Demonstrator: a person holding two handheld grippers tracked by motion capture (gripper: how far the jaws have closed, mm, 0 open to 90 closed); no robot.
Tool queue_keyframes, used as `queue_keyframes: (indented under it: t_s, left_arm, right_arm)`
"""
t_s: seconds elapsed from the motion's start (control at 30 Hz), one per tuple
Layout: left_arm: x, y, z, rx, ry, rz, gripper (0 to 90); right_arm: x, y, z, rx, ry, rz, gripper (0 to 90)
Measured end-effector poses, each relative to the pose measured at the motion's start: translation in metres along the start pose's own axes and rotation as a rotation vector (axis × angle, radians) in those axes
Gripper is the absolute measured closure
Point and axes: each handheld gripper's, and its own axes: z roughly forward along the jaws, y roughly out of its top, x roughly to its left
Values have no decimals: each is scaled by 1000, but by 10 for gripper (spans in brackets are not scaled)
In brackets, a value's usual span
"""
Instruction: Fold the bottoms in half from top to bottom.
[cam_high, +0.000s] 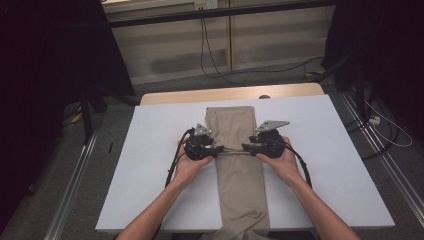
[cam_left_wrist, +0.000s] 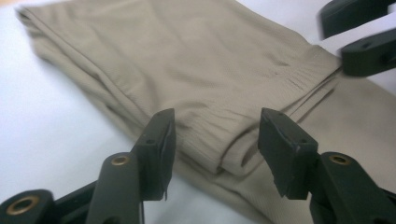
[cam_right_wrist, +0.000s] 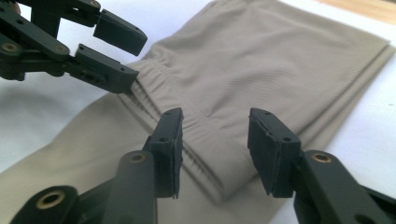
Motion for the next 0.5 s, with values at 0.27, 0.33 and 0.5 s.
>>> queue_keyframes:
  t_s: [0.27,0.33,0.5]
  left_arm:
    - [3,-2,-4,14,-27,24,655]
    - [4,-2,-4,9,-29,19,656]
    - [2,-3,1,8,-16,-1,625]
  right_arm:
    - [-1,-11,8,28,52,-41,568]
    - [1,-11,5,32,50,-63,557]
    - [4,-17,13,55,7,-114,519]
